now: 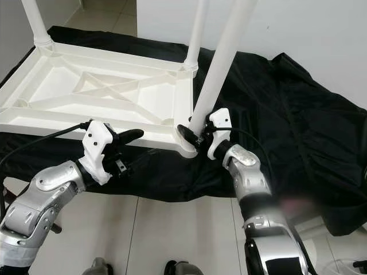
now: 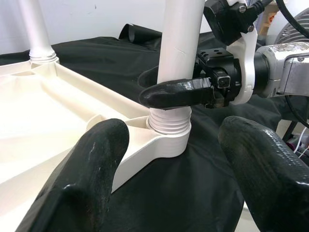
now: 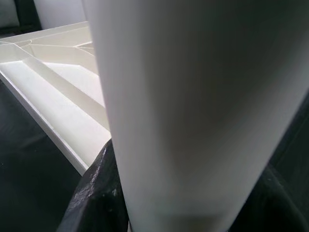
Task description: Building children table
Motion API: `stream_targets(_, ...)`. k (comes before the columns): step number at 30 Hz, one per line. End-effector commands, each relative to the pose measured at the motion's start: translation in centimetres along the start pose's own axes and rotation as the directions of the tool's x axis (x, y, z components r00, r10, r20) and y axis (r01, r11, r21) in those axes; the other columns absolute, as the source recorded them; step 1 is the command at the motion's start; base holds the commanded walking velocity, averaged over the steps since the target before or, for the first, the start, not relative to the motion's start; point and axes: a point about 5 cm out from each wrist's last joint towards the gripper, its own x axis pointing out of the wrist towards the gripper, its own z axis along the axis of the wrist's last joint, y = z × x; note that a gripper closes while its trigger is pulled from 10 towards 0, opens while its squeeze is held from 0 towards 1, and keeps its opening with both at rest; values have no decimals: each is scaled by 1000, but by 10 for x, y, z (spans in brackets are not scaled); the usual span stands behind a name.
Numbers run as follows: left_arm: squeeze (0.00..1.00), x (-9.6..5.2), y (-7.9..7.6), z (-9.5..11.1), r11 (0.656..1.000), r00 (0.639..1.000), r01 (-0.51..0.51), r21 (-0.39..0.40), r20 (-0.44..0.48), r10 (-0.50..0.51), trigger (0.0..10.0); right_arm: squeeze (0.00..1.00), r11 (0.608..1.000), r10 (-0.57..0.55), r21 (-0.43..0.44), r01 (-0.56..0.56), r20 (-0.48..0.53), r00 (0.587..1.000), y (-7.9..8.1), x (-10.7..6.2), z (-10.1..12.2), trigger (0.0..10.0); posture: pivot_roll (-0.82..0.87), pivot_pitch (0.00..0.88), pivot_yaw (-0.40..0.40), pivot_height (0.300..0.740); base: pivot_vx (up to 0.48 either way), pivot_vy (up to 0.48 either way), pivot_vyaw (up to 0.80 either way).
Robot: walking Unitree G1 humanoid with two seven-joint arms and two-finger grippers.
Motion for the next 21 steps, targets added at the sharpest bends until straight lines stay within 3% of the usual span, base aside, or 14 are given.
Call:
stream_targets(1,0,0,-1,-1,1000,1000,13,8,-2,-13,10000,0,1000,20,15,-19,-49,999,-1,-6,-11,0,99,115,-136,740,0,0,0)
stream_targets(5,0,-1,-1,-1,1000,1000,13,7,-4,-13,10000,0,999,0,49,2,-46,999,-1,-10,-14,0,92,120,-131,740,0,0,0)
stream_targets(6,0,-1,-1,-1,1000,1000,14,7,-4,-14,10000,0,998,-26,48,29,-54,998,-1,-10,-15,7059,90,123,-130,740,0,0,0)
stream_targets(7,0,-1,-1,-1,1000,1000,14,7,-4,-14,10000,0,998,-26,48,29,-54,998,-1,-10,-15,7059,90,123,-130,740,0,0,0)
stream_targets(8,0,-1,-1,-1,1000,1000,16,7,-4,-16,10000,0,998,-40,47,42,-50,998,-2,-10,-16,10000,89,122,-128,740,0,0,0)
stream_targets(10,0,-1,-1,-1,1000,1000,18,6,-4,-18,10000,0,995,-74,57,78,-61,995,-1,-9,-16,10000,88,124,-129,740,0,0,0)
stream_targets(14,0,1,0,-1,1000,1000,14,7,-2,-14,10000,0,953,-282,96,288,-69,957,10,-4,-17,10000,87,128,-137,740,0,0,0)
stream_targets(17,0,1,0,-1,1000,1000,12,7,-1,-12,10000,0,947,-300,100,305,-66,952,11,-4,-17,10000,87,128,-137,740,0,0,0)
stream_targets(19,0,0,0,-1,1000,1000,9,7,-2,-9,10000,0,929,-344,119,351,-71,936,14,-3,-18,10000,86,129,-136,740,0,0,0)
stream_targets(20,0,0,0,-2,1000,1000,7,5,-6,-7,10000,0,899,-409,137,416,-76,909,17,-4,-20,10000,90,130,-139,740,0,0,0)
stream_targets(21,0,0,0,-2,1000,1000,7,5,-6,-7,10000,0,899,-409,137,416,-76,909,17,-4,-20,10000,90,130,-139,740,0,0,0)
